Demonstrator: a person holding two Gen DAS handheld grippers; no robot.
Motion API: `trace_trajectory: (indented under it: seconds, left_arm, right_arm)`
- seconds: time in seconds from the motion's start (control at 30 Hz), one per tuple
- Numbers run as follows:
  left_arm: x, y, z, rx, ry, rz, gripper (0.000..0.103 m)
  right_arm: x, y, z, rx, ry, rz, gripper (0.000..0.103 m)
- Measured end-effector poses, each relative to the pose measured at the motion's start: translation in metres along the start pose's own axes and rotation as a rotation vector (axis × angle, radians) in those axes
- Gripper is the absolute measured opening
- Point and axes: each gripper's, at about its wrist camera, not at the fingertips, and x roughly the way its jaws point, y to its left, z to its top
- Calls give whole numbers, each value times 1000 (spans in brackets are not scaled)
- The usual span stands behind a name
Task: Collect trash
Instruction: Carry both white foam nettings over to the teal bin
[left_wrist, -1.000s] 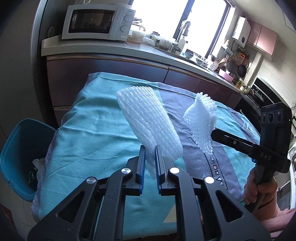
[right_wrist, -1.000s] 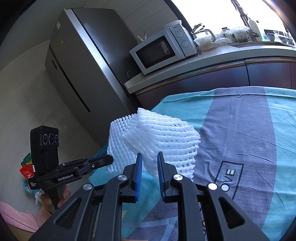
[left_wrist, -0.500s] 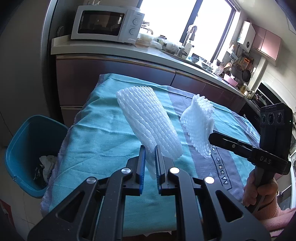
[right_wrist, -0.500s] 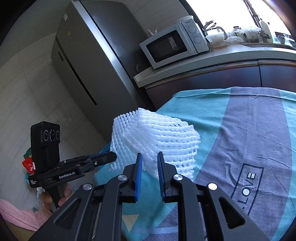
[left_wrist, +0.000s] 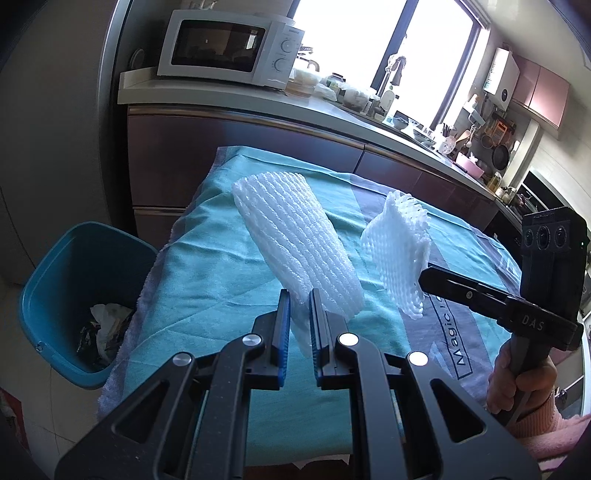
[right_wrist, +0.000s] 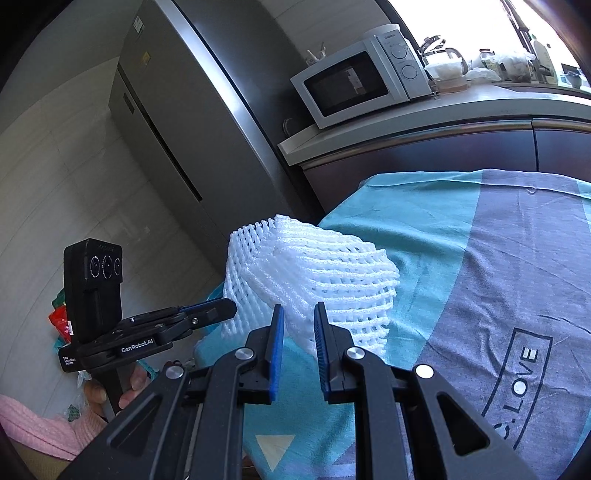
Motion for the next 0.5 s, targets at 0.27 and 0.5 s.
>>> trace_trajectory:
  seconds: [0.27,0.5]
  left_arm:
    - [-4,7,-1,-8,-5,13,11]
    - [-8,8,-2,-14,-9,21,11]
  right_arm:
    - [4,0,2,-5,7,8,15]
    - [7,1,2,-11,13,17,15]
